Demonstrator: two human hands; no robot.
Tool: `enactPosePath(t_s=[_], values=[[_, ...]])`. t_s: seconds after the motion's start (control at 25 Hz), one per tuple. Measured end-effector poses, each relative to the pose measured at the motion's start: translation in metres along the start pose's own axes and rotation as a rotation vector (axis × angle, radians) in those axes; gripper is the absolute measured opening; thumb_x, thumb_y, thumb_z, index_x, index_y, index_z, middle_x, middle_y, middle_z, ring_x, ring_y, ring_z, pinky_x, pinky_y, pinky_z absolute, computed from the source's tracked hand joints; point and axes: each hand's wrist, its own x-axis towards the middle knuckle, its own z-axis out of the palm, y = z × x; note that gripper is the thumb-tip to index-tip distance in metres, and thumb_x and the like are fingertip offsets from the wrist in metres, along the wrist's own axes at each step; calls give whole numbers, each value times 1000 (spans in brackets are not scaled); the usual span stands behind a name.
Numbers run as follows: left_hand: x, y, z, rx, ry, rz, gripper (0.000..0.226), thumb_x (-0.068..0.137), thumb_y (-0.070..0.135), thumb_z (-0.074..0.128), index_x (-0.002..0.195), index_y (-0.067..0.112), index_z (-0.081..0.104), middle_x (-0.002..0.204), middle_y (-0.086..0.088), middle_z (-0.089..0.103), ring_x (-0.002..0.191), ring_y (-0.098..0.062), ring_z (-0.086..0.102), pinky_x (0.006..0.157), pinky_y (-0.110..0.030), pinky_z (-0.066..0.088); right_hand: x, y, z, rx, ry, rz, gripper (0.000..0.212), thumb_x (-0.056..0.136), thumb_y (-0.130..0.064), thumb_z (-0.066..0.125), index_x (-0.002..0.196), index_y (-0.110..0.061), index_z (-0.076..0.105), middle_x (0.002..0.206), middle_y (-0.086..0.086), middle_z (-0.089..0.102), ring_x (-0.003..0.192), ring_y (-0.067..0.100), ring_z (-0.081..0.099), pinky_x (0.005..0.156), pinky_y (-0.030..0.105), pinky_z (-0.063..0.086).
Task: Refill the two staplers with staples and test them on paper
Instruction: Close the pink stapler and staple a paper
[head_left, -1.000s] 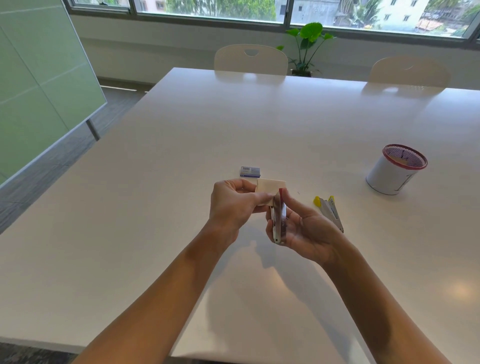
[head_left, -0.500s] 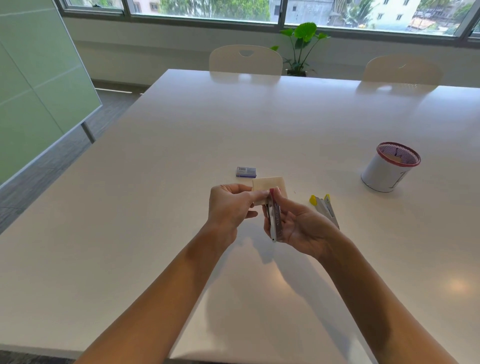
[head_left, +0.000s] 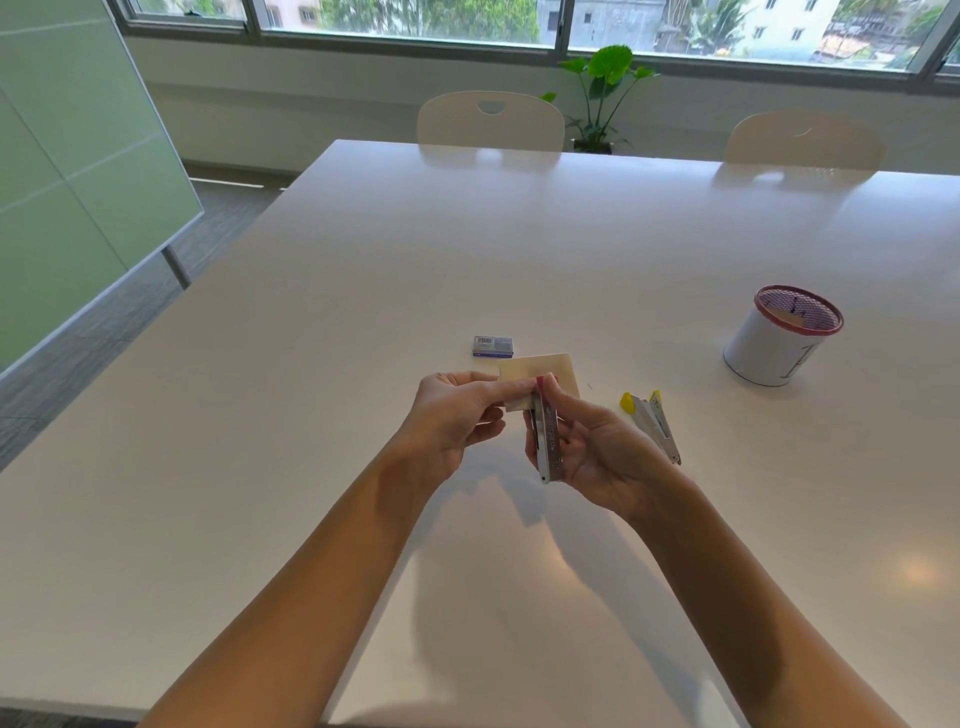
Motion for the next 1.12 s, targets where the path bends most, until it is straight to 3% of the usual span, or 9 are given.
enactPosePath(t_s=[0.12, 0.24, 0.32, 0.48, 0.68, 0.84, 1.0, 1.12], values=[[-2, -2, 1, -22, -27, 23, 39, 69, 35, 88, 93, 10, 71, 84, -3, 71, 78, -16, 62, 60, -24, 52, 0, 0, 0, 6, 11, -3, 40, 73, -34, 72, 102, -7, 64, 77, 5, 63, 69, 17, 57, 69, 29, 50], [-9, -7, 10, 41, -172, 45, 67, 56, 52, 84, 106, 9, 72, 98, -6, 75, 93, -20, 68, 77, -30, 55, 2, 2, 0, -66, 20, -16, 44, 84, -36, 65, 116, -6, 64, 74, 3, 62, 63, 15, 58, 53, 23, 50], [-13, -11, 17, 73, -247, 71, 57, 59, 52, 82, 100, 13, 74, 91, -5, 77, 88, -18, 73, 78, -29, 58, 3, 6, 2, -54, 0, -36, 43, 88, -34, 61, 121, -6, 64, 78, 4, 69, 60, 13, 65, 49, 24, 51], [-10, -15, 21, 6, -225, 100, 30, 82, 33, 79, 100, 9, 74, 86, -8, 73, 77, -17, 72, 75, -30, 60, 2, 7, 7, -9, -46, -87, 43, 78, -34, 64, 109, -5, 67, 90, 9, 74, 70, 13, 72, 54, 26, 57], [-12, -17, 24, -61, -207, 128, 26, 84, 26, 78, 102, 7, 74, 82, -5, 73, 71, -13, 71, 65, -26, 58, 0, 7, 8, 22, -35, -109, 24, 97, -25, 54, 105, -5, 66, 87, 10, 72, 69, 13, 70, 55, 24, 57], [-13, -19, 26, -61, -182, 126, 23, 84, 27, 77, 98, 10, 74, 82, -5, 73, 70, -12, 71, 63, -25, 58, -1, 9, 9, 12, -14, -119, 28, 94, -28, 56, 107, -5, 65, 94, 13, 71, 85, 21, 67, 63, 26, 59], [-14, -22, 26, -53, -141, 132, 19, 83, 27, 78, 95, 12, 76, 80, -2, 74, 71, -11, 72, 63, -24, 56, 1, 13, 9, 10, 5, -106, 24, 95, -28, 57, 101, -8, 68, 83, 9, 72, 75, 17, 67, 64, 25, 58], [-14, -24, 26, -60, -120, 136, 17, 82, 27, 78, 92, 14, 76, 81, -1, 76, 72, -10, 72, 66, -24, 53, 4, 16, 7, 30, 28, -98, 22, 95, -28, 58, 97, -9, 70, 89, 11, 69, 80, 19, 63, 66, 24, 57]])
